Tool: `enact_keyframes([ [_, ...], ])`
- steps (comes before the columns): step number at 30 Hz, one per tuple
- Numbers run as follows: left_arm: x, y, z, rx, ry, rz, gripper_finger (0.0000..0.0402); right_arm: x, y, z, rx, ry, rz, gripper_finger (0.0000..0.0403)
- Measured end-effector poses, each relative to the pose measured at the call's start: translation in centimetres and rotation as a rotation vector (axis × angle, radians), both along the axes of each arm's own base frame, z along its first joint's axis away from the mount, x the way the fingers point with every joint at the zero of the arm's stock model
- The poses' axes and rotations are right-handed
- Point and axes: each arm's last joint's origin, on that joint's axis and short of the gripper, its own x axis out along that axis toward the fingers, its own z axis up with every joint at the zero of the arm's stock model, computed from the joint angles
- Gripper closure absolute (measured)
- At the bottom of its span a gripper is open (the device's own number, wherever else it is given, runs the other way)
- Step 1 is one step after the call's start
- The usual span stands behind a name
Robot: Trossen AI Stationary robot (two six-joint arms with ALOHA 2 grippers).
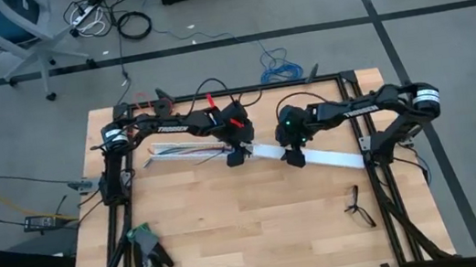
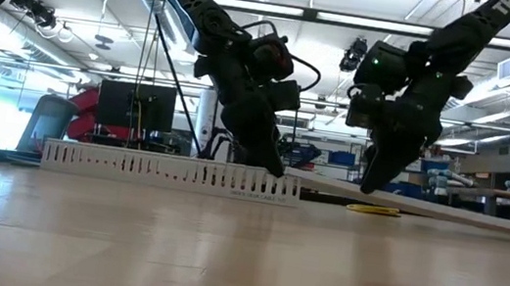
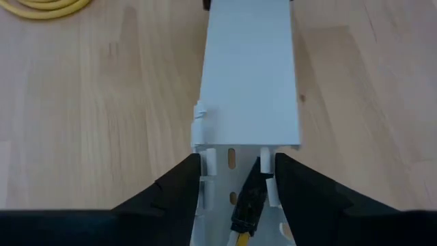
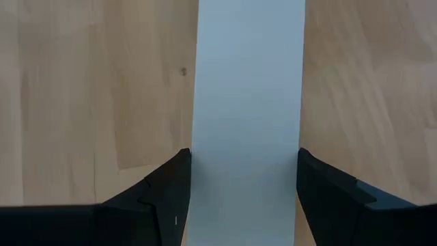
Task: Ziptie cables
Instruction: Close the white cable duct
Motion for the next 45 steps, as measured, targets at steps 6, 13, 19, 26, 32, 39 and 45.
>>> enact_keyframes([
  [6, -0.1, 0.0, 0.0, -0.008, 0.012, -0.002, 0.0208, -0.4, 0.1, 1.6, -0.036, -0.018, -0.008, 0.0174],
  [13, -0.2, 0.0, -0.1, -0.015, 0.012, -0.004, 0.0208, -1.0, 0.6, 3.2, -0.163, -0.023, -0.025, 0.0174],
  [19, -0.1, -0.1, -0.1, -0.024, 0.006, -0.013, 0.0208, -0.6, 0.6, 1.8, -0.169, 0.022, 0.049, 0.0175],
  [26, -0.1, -0.1, -0.1, -0.028, 0.005, -0.015, 0.0208, -0.4, 0.7, 1.1, -0.091, 0.022, 0.087, 0.0175],
  [32, -0.1, -0.1, -0.1, -0.028, 0.005, -0.015, 0.0208, -0.5, 0.2, 1.2, -0.095, 0.014, 0.062, 0.0183],
  [39, -0.1, -0.1, -0.1, -0.027, 0.004, -0.015, 0.0208, -0.7, -0.5, 1.6, -0.102, -0.006, 0.031, 0.0193],
  [45, -0.1, -0.1, -0.1, -0.025, 0.004, -0.008, 0.0208, -1.0, -0.9, 2.9, -0.152, -0.064, 0.000, 0.0193],
])
